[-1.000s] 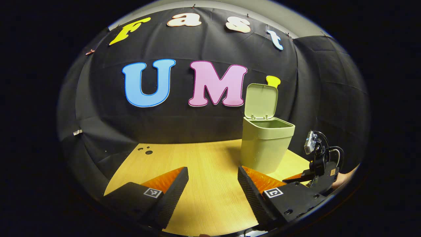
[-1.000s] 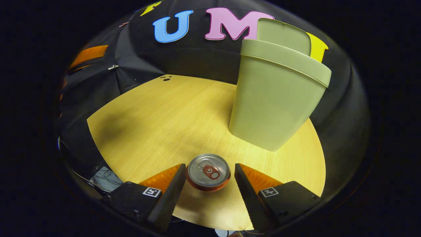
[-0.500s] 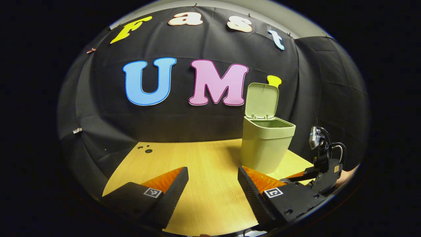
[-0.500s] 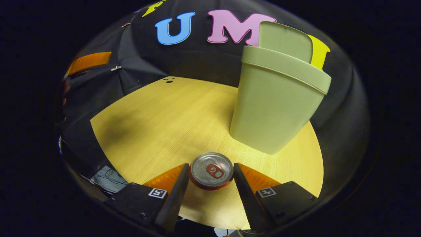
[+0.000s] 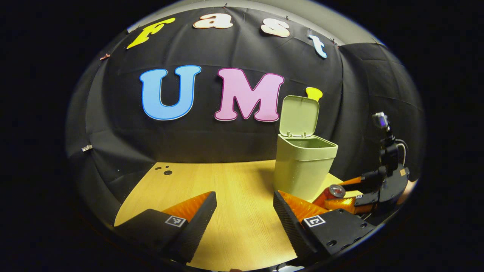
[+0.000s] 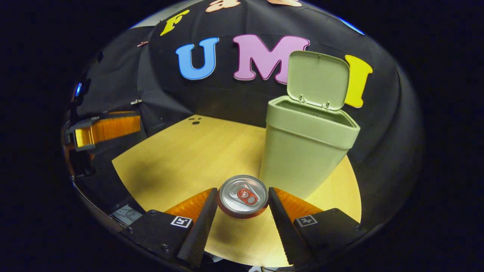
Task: Press the lid of the desktop garbage bin to open it, pick up the crumpled paper on the desktop and throw it into the bin, then pick up the pop can on the desktop and drop it into the bin, and finally close the garbage bin lid.
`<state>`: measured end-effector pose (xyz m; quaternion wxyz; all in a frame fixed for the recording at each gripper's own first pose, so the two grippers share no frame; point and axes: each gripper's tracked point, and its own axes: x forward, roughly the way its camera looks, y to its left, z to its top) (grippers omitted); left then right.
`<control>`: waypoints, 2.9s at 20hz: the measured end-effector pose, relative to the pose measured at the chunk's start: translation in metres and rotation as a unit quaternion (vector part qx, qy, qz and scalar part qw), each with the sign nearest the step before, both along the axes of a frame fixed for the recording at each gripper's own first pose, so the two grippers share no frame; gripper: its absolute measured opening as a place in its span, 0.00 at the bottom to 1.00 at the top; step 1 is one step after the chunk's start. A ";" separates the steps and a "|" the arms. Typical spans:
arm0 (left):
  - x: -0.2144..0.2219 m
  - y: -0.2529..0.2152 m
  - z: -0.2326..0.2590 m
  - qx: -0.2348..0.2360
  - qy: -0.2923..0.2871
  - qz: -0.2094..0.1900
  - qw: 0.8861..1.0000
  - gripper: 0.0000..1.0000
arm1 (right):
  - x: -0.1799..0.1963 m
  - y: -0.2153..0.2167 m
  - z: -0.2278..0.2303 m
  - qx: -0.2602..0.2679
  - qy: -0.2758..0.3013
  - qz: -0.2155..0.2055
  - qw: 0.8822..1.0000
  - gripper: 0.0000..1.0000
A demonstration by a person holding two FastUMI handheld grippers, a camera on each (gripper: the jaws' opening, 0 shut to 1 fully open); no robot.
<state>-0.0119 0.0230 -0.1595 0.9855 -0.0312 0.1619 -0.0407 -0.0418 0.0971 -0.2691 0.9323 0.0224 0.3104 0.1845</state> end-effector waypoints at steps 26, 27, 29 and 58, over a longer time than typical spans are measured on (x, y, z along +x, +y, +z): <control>0.019 -0.011 0.002 -0.018 0.003 0.028 0.999 0.95 | 0.172 -0.147 0.118 -0.022 -0.132 -0.133 0.982 0.83; 0.021 -0.011 0.001 -0.015 0.004 0.028 0.999 0.95 | 0.174 -0.150 0.110 -0.025 -0.120 -0.134 0.984 0.83; 0.024 -0.012 0.001 -0.014 0.006 0.029 0.999 0.95 | 0.178 -0.153 0.095 -0.029 -0.099 -0.132 0.986 0.83; 0.034 -0.016 -0.002 -0.006 0.006 0.019 1.000 0.95 | 0.189 -0.153 0.017 -0.070 0.013 -0.124 0.990 0.84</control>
